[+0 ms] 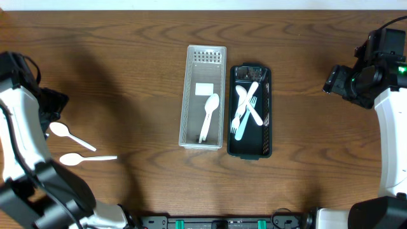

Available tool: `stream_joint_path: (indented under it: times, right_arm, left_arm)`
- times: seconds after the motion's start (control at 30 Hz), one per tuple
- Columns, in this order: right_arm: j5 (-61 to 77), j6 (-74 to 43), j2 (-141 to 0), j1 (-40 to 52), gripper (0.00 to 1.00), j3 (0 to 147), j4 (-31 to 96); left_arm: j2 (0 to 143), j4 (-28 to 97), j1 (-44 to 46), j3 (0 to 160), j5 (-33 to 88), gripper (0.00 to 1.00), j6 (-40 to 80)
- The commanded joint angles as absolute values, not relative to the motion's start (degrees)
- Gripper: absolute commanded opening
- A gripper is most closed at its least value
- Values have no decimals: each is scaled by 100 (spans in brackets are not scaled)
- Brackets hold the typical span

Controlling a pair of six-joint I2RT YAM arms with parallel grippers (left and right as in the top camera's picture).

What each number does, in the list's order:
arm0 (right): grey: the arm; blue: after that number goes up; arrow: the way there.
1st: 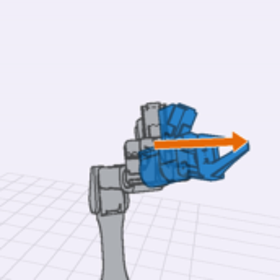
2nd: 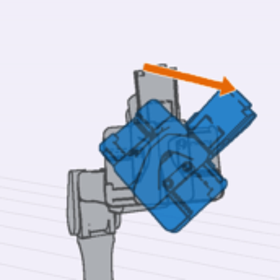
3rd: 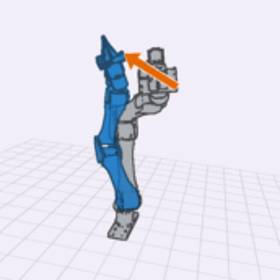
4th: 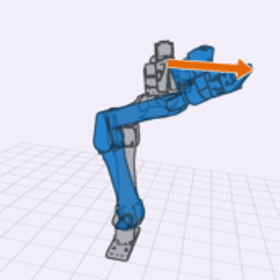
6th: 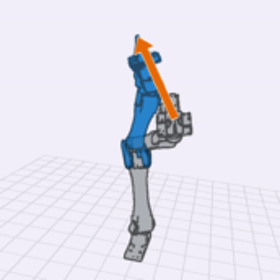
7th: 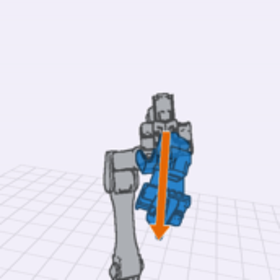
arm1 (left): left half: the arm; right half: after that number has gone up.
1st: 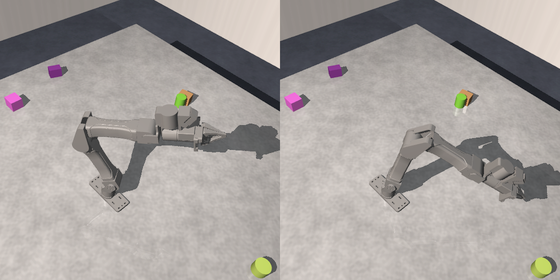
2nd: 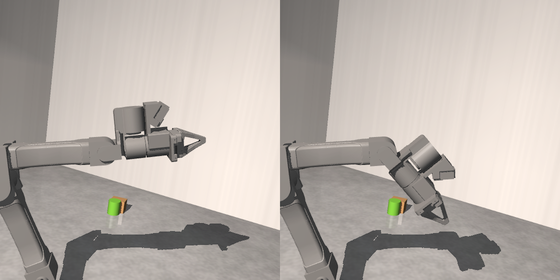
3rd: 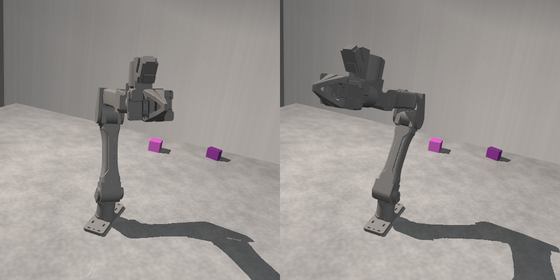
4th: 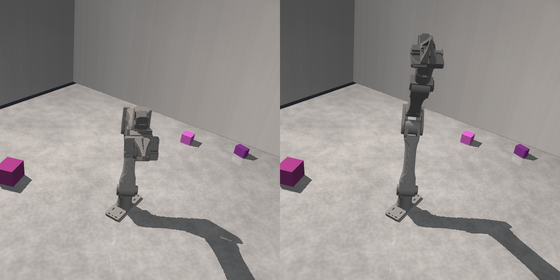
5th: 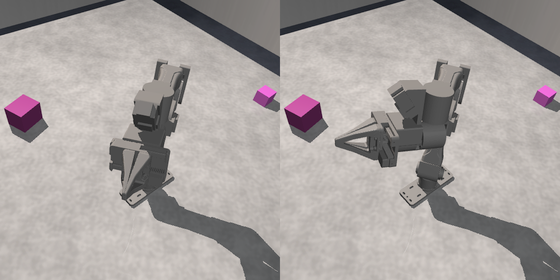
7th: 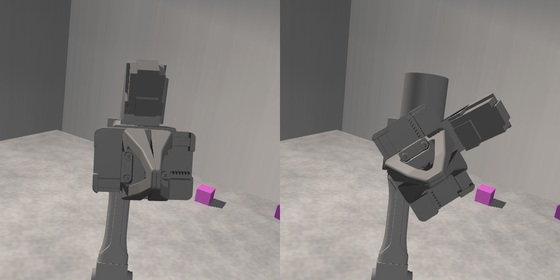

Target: Pack container

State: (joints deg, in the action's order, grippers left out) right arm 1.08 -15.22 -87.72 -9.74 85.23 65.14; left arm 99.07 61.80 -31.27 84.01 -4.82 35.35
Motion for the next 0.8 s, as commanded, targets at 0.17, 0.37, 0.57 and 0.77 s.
stream_joint_path:
  times: [0.17,0.37,0.57,0.77]
  right_arm:
    - [89,-1450,-8735,-989,77,8538,6560]
    - [89,-1450,-8735,-989,77,8538,6558]
    - [89,-1450,-8735,-989,77,8538,6560]
    - [89,-1450,-8735,-989,77,8538,6560]
  left_arm:
    - [11091,5813,-3358,8346,51,84,2932]
    - [11738,5647,-3358,8346,108,85,2738]
    - [12149,5588,-3358,8346,113,85,2696]
    - [12250,5437,-3358,8259,113,84,2567]
